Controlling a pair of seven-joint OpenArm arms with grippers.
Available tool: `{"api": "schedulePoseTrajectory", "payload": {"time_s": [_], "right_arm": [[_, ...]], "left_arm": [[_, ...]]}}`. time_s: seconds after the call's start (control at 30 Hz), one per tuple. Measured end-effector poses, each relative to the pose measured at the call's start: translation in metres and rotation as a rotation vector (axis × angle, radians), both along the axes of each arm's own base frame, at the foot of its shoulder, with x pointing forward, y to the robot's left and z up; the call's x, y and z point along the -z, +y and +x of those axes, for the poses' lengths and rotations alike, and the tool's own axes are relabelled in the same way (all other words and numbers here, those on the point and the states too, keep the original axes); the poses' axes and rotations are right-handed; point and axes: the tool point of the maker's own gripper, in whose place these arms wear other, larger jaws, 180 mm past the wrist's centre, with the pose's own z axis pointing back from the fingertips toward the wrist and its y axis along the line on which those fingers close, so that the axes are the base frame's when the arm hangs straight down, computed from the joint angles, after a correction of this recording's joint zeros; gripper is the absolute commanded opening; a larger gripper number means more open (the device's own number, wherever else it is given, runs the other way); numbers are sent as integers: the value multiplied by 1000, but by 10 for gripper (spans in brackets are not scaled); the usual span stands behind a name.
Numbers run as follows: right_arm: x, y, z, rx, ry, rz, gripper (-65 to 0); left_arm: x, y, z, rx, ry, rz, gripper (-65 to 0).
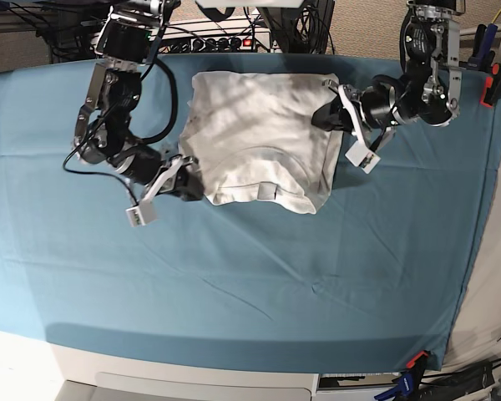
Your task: Fold the T-shirt properly
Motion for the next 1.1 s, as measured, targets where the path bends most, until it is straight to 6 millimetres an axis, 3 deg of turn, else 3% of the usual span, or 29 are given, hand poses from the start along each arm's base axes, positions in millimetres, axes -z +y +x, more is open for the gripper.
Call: {"api": "schedulePoseTrajectory", "payload": {"time_s": [0.23,0.4,0.6,0.8,0.97,1.1], "right_arm": [[-4,-17,6,8,-16,-55,-650],[-9,-29,11,13,-32,-85,-650],[-15,-37,14,17,-50,-83,-650],[-31,-40,15,-4,-75,-106,-650],[-57,-59,11,-39,-123,-247,-650],[-45,-78,-13,-19,-70,-298,-650]], "left_arm": [[1,0,-3,-1,6,-2,-650],[-9,-2,0,1,-6,-43,-650],[-53,15,26,-57,-189,-48,-650],[-90,59,45,-177,-340,37,-650],[-96,117,45,-299,-349,153,-650],[-95,164,32,-399,-328,247,-650]]}}
